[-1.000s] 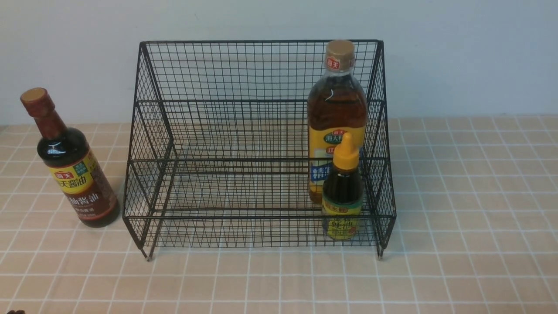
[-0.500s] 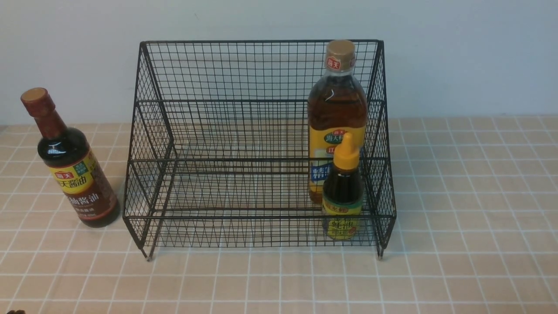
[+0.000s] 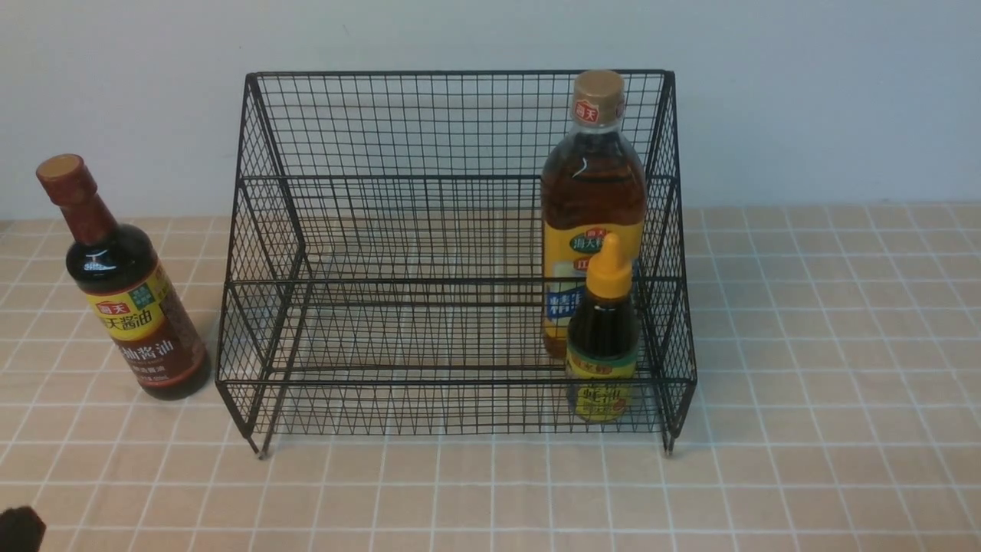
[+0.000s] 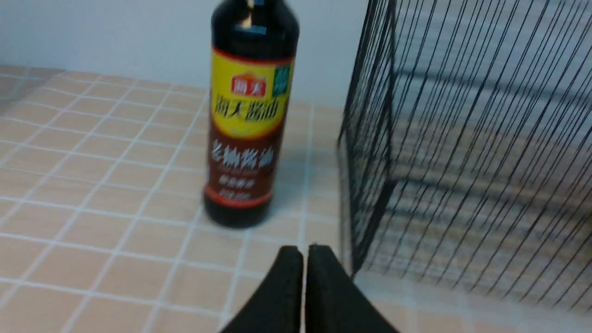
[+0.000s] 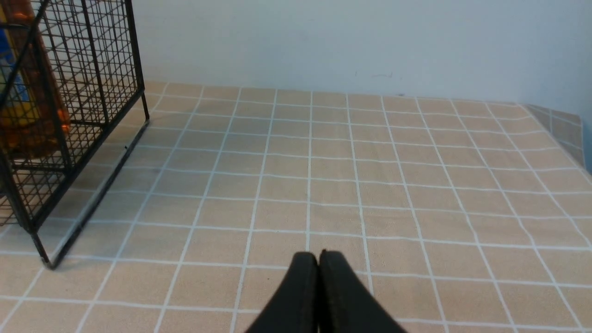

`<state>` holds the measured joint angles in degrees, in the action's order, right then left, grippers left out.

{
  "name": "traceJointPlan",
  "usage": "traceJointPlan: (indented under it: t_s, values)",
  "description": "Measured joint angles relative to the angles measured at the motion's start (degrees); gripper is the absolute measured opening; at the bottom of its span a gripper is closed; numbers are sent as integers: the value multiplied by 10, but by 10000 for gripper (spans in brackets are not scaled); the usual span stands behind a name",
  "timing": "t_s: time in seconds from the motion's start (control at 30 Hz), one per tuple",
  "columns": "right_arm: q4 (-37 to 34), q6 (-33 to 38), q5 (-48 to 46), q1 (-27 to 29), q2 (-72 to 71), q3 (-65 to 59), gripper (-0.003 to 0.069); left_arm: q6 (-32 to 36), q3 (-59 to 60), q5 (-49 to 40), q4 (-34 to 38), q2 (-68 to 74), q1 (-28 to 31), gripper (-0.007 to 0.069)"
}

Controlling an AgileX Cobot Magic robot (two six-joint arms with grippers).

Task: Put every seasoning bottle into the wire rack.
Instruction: Use the left arm to grab the condiment bottle closest to it

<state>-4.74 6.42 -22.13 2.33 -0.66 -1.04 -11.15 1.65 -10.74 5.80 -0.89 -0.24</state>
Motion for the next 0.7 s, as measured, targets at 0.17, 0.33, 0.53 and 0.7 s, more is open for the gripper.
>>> traceJointPlan:
  t_s: [0.17, 0.33, 0.53, 0.7]
  values:
    - [0, 0, 0, 0, 0, 0, -14, -51, 0, 72, 74, 0, 0, -7]
    - [0, -11, 0, 0, 0, 0, -14, -55, 0, 113, 84, 0, 0, -7]
    - [0, -11, 0, 0, 0, 0, -14, -55, 0, 252, 84, 0, 0, -7]
    - [0, -11, 0, 0, 0, 0, -14, 13, -53, 339, 77, 25, 0, -7]
